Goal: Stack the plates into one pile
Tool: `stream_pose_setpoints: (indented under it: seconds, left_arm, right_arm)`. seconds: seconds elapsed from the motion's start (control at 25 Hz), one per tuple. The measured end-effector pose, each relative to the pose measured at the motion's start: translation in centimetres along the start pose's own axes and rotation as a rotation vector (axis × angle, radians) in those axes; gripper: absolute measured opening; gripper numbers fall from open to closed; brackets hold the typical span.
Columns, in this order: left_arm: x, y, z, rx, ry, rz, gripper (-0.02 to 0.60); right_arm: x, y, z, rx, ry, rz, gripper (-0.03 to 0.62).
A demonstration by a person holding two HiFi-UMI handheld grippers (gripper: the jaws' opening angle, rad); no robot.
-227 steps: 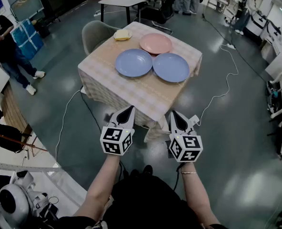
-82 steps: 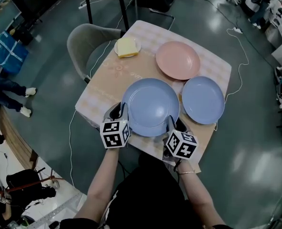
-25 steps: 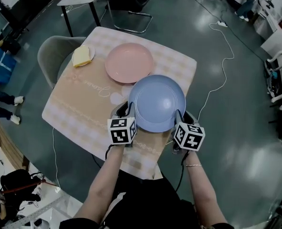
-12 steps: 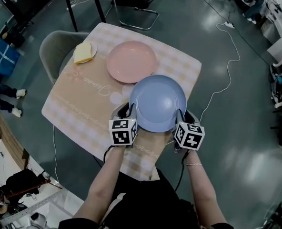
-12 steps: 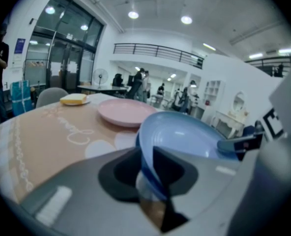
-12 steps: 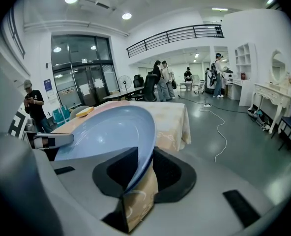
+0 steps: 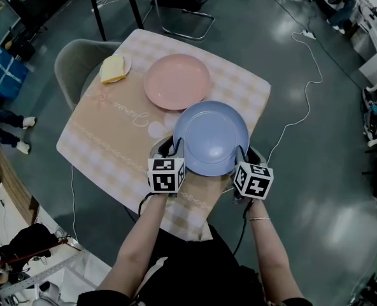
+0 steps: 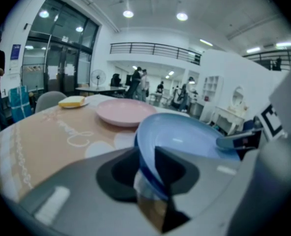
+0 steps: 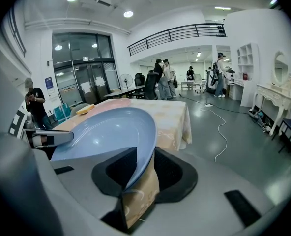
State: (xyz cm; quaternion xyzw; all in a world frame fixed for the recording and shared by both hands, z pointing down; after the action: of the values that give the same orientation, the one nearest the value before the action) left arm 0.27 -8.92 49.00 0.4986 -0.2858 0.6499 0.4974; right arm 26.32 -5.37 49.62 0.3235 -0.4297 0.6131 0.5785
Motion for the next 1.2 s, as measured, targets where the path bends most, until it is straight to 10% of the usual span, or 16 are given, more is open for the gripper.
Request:
stream_pose_setpoints:
  seconds: [0.56,1.2]
  left_arm:
    - [-0.3,0.1,-0.4,-0.033,-0.010,0.036,0.204]
    - [-0.1,1.1,1.5,-0.063,0.019,-0.129,0.206]
  right_arm:
    - [-0.5,-1.2,-1.1,-0.019,-0.054,0.011,0.155]
    - [-0.5,-1.8,1.7,-0.092,-0.012,0.050,0.158]
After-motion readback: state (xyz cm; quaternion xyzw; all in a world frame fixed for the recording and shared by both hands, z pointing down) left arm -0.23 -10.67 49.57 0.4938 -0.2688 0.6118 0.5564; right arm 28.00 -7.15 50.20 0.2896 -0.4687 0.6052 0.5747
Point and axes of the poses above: the fingertips, and each gripper's own axes: z forward along the fingers, y to its left, x out of its underside, the point moved 9 cm from there along -z, backward along the fingers, and after that the axes turned 14 degrees about -y, right-handed, at the moved point
